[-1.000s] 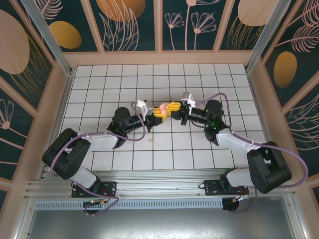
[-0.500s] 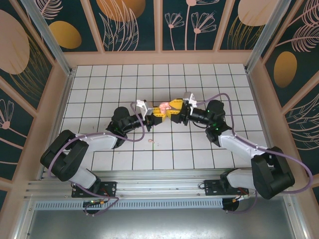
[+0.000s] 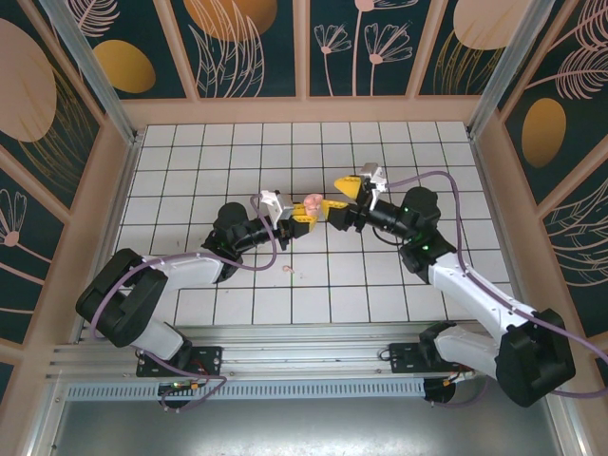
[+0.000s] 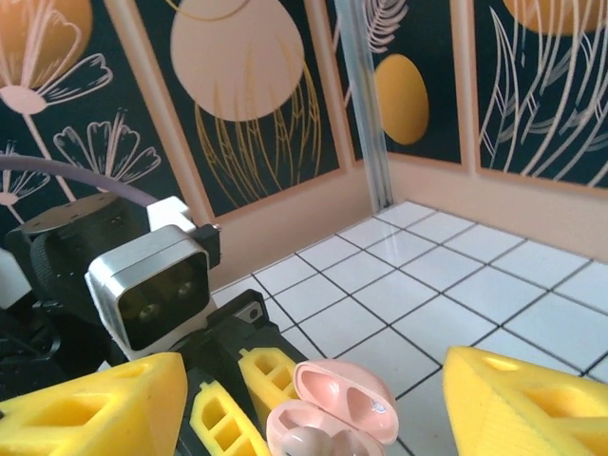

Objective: Insert the wireless bluetooth earbuds into the charging case

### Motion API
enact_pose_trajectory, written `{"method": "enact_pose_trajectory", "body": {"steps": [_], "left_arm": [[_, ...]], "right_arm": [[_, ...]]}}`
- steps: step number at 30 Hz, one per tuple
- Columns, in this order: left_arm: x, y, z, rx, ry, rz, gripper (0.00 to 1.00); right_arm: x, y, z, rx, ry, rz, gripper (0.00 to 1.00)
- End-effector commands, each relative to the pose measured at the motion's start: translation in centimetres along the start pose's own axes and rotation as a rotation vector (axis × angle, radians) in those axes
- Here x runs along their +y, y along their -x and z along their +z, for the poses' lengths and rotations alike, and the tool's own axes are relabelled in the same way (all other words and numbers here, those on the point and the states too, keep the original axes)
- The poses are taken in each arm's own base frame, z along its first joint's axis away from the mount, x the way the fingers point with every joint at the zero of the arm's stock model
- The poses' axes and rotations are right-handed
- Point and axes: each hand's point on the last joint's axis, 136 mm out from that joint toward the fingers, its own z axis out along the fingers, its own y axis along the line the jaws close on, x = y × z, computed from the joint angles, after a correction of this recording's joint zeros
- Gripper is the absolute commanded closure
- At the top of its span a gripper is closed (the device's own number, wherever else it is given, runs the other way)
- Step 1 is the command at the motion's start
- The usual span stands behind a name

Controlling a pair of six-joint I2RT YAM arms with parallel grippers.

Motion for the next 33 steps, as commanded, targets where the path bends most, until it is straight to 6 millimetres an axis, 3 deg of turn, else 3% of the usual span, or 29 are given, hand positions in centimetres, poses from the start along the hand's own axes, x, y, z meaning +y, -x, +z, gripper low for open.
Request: {"method": "enact_pose_trajectory", "body": {"steps": [1,13,23,33], "left_arm": [[-0.2,2.0,0.1,-0.039,0.003,0.051,0.95],[-0.2,2.2,0.0,-0.043,0.004,0.052,0.95],[-0.2,2.1,0.0,-0.040,0.008,0.048,0.95],[-0.2,2.1,0.0,-0.042,0.007,0.047,0.95]], "right_arm": [[-0.5,0.5,0.2,0.023,-0.091,0.066,0.25],[-2.3,-1.0,1.4,0.090,-0.156,0.098,0.19],[-0.8,-2.0,2.5,0.133,-0.079,0.078,0.19],[-1.3,-3.2,2.3,0.174,-0.109,0.080,0.19]]}}
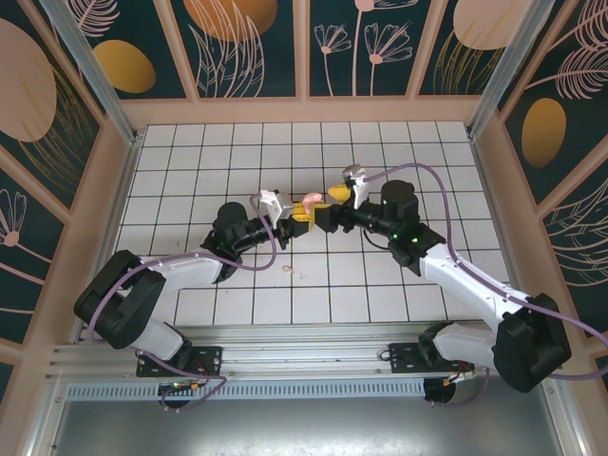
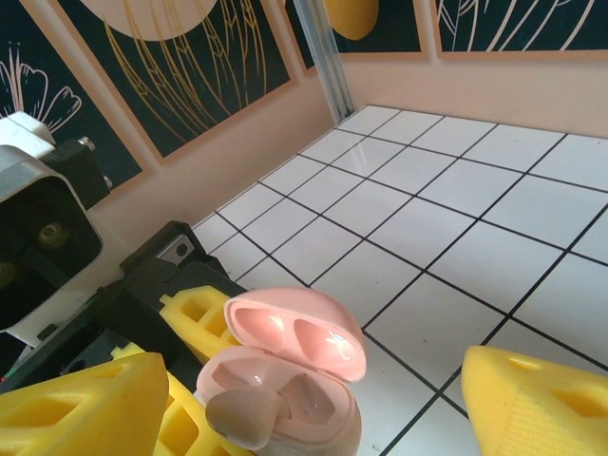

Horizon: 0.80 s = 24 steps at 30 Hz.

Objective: Insert the wireless bluetooth earbuds into the charging case

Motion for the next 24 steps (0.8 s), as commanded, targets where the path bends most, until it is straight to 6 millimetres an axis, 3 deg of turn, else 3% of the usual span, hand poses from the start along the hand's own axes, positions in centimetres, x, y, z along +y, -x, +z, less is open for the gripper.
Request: {"method": "enact_pose_trajectory", "body": {"steps": [1,24], "left_arm": [[-0.35,1.90,0.14,-0.042,-0.008,0.040,0.95],[-0.33,2.12,0.07,-0.046,-0.007,0.039,0.95]], "right_arm": [[0.31,1.02,0.04,-0.013,0.001,-0.029,0.19],[-0.27,0.11,-0.92,-0.008,-0.019,-0.003,0.22]]}}
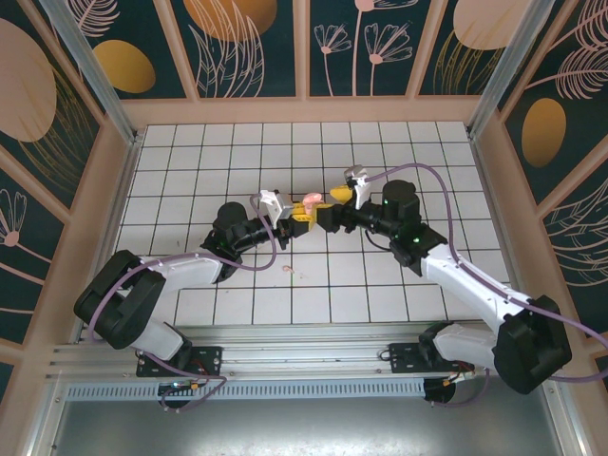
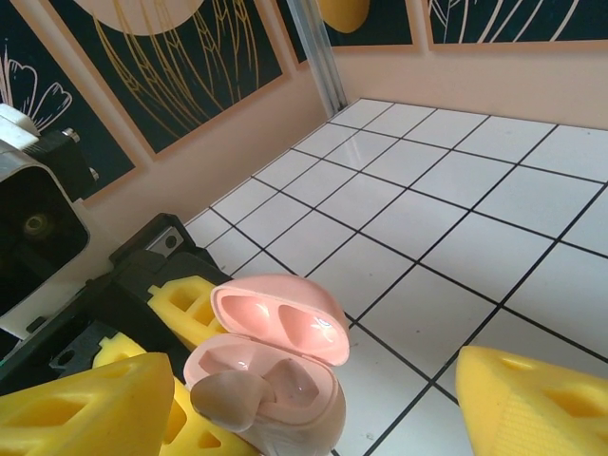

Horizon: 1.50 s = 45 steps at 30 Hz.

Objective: Insert the wireless bluetooth earbuds into the charging case

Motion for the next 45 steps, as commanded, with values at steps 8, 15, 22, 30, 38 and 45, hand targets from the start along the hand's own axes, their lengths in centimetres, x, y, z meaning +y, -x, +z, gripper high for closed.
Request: {"method": "enact_pose_trajectory", "body": {"steps": [8,15,22,30,38,45], "left_arm": [[-0.4,2.1,0.1,-0.046,-0.008,0.039,0.95],[-0.5,2.2,0.1,-0.049,-0.012,0.040,0.95],[-0.5,2.4,0.1,-0.052,-0.015,0.041,0.95],[-0.6,2.4,0.0,-0.053,-0.015,0.042,0.95],[-0.6,2.5,0.0,-0.055,-0.017,0.044,0.95],[-0.7,2.7,0.0,-0.060,-0.023,0.046,0.95]], "right_arm": [[-1.2,0.2,-1.1,-0.018,-0.035,0.005,0.22],[-1.5,0.3,-1.3,-0.022,-0.044,0.010,0.23],[-1.8,0.7,-1.4,-0.034,-0.050,0.012,0.23],[-2.3,0.8,-1.5,-0.039,-0.068,0.015,0.23],[-2.9,0.9,-1.7,-0.043,-0.091,0.026,0.23],[-3.0,1.1,-1.6,-0.049,-0.089,0.026,0.24]]}}
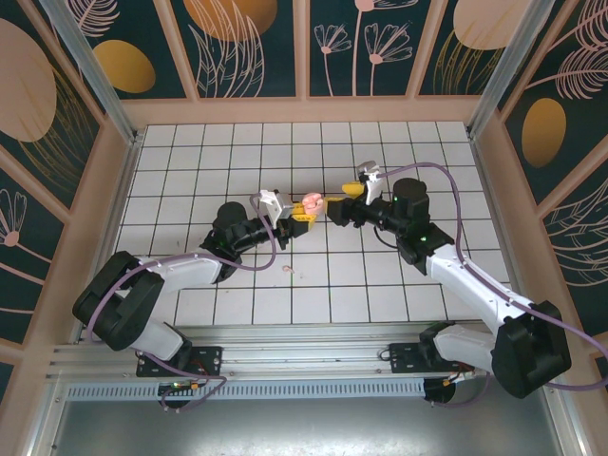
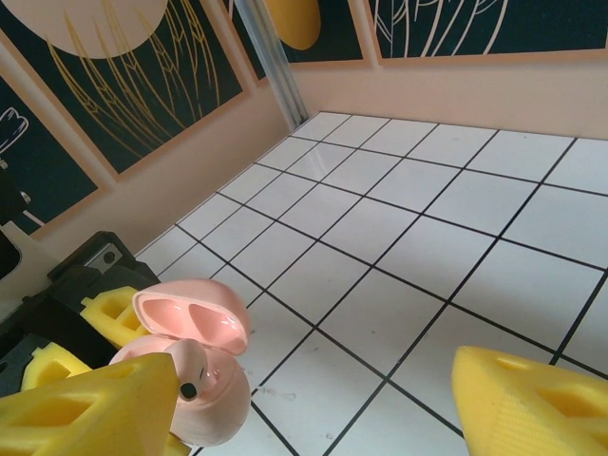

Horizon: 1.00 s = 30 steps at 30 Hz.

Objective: Insert the wireless bluetooth earbuds into the charging case

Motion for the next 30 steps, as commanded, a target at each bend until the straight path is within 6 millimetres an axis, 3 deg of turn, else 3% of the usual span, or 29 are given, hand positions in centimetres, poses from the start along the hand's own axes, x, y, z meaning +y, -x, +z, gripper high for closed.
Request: {"method": "enact_pose_trajectory", "body": {"steps": [1,21,30], "left_arm": [[-0.8,2.7,0.1,-0.066,-0.032,0.051,0.95],[-1.1,2.6,0.0,-0.065,-0.046,0.050,0.95],[-0.9,2.2,0.0,-0.049,-0.036,0.059,0.95]], "right_arm": [[-0.1,0.7,-0.3,-0.024,-0.007,0.003,0.24],[0.1,0.8,0.7,-0.010,0.029,-0.004,0.25],[1.1,2.0,-0.7,-0.034,0.057,-0.029,0.25]]}}
